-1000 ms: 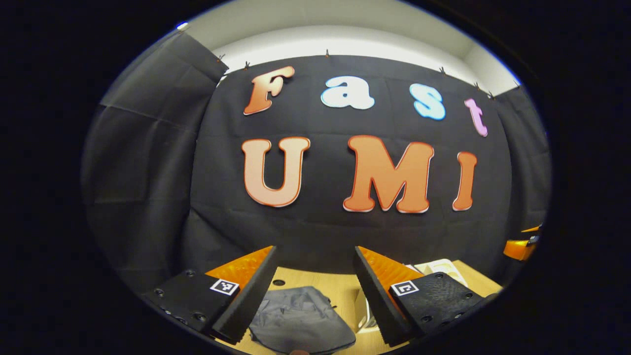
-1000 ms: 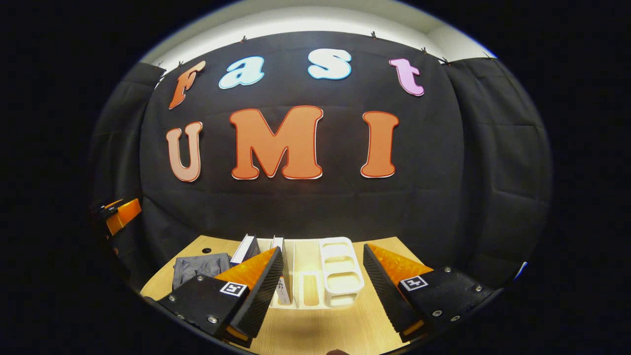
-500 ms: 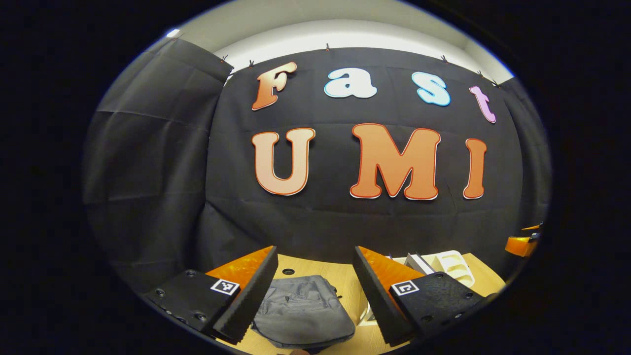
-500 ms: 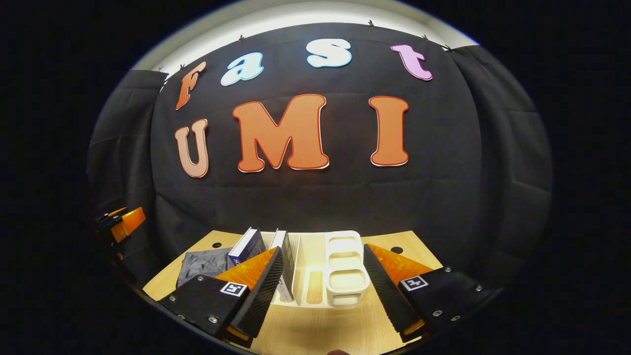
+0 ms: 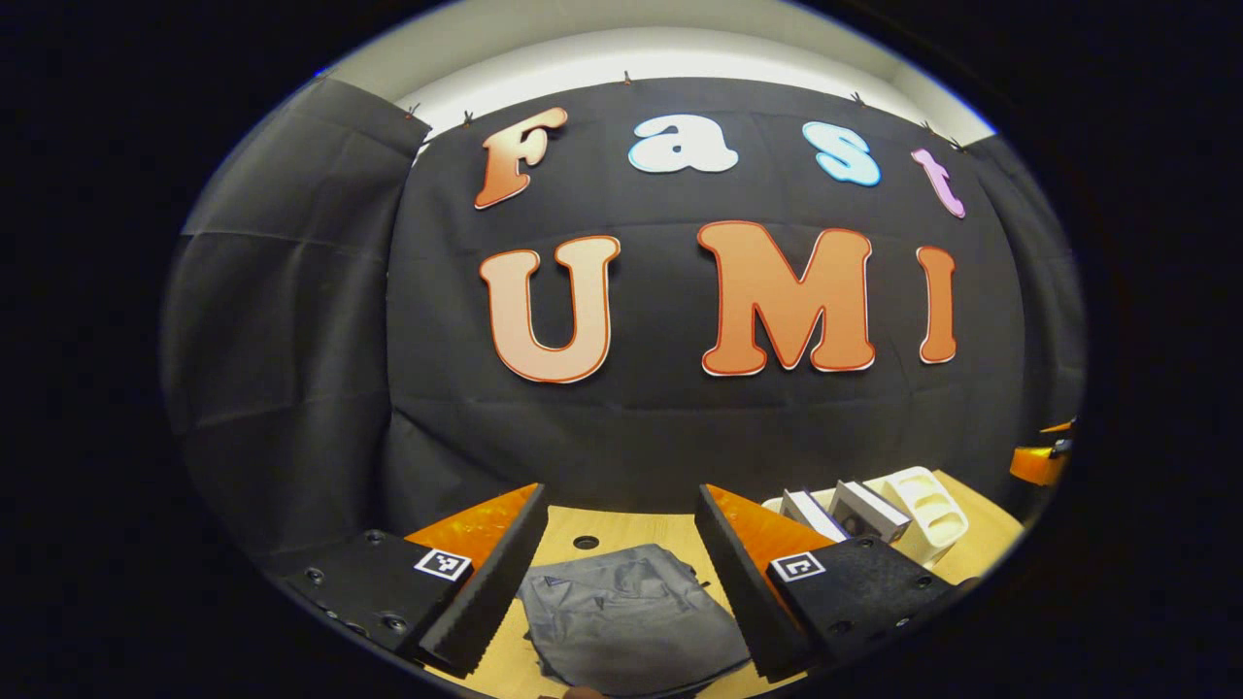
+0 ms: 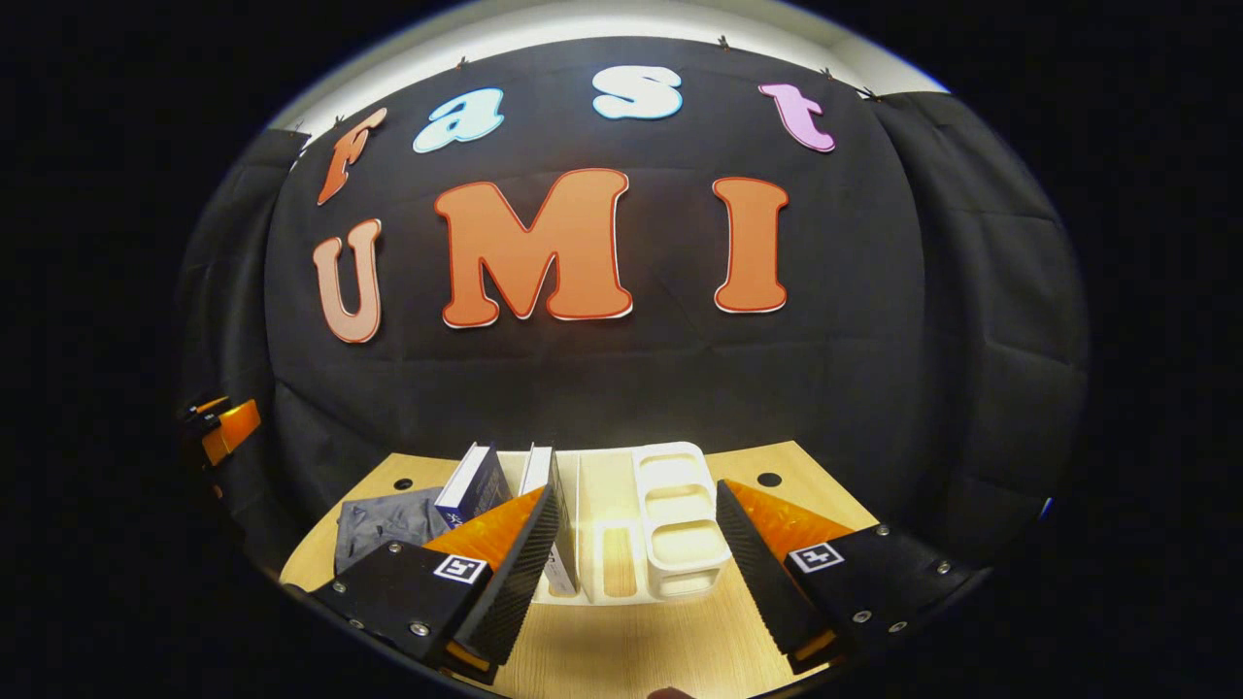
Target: Open the schoolbag, grab two books from the bookshelf and put them into the schoolbag.
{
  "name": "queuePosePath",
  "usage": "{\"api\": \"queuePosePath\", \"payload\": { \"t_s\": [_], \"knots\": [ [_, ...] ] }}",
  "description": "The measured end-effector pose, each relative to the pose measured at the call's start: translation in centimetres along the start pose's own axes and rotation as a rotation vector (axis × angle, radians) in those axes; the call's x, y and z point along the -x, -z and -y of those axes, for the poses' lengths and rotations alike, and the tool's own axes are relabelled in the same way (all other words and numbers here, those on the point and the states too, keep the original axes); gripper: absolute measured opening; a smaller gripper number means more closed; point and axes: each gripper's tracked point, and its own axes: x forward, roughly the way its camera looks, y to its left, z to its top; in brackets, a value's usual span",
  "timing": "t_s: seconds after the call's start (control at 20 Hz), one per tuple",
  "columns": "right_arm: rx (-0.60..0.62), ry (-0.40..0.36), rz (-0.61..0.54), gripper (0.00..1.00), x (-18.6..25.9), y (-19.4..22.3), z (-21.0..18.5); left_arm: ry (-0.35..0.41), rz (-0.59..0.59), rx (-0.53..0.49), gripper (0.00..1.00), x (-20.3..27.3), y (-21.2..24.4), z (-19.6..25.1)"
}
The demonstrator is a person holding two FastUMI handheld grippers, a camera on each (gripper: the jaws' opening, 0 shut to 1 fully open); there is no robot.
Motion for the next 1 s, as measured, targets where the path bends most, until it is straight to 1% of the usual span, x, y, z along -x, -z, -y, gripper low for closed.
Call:
{"api": "queuePosePath", "payload": {
  "t_s": [0.1,0.25,0.35,0.45,0.5,0.55,0.75,0.85,1.0],
  "knots": [
    [-0.012,0.009,-0.021,0.97,0.0,0.9,-0.7,0.018,-0.025,-0.061,0.96,-0.5,1.2,-0.3],
    [-0.006,0.017,-0.062,0.97,-0.2,2.2,-1.6,0.073,-0.047,-0.155,0.95,-0.3,2.9,0.2],
    [0.005,0.018,-0.077,0.97,-0.2,2.6,-2.2,0.081,-0.050,-0.262,0.97,0.0,4.3,0.1],
    [0.011,0.019,-0.085,0.97,0.0,2.9,-2.6,0.108,-0.056,-0.364,0.96,0.2,5.4,0.2],
    [0.011,0.016,-0.090,0.97,0.0,3.1,-2.9,0.132,-0.068,-0.399,0.92,0.5,6.4,0.6],
    [0.004,0.010,-0.093,0.97,0.1,3.3,-3.1,0.157,-0.087,-0.427,0.96,0.9,7.6,1.0],
    [0.002,0.029,-0.127,0.97,0.2,4.7,-2.7,0.241,-0.182,-0.529,0.96,2.8,13.5,2.6],
    [0.004,0.041,-0.152,0.97,0.4,5.8,-2.4,0.283,-0.227,-0.596,0.96,3.6,16.5,3.7],
    [0.013,0.061,-0.192,0.97,0.6,7.4,-1.5,0.364,-0.298,-0.668,0.97,4.7,20.6,4.8]
  ]
}}
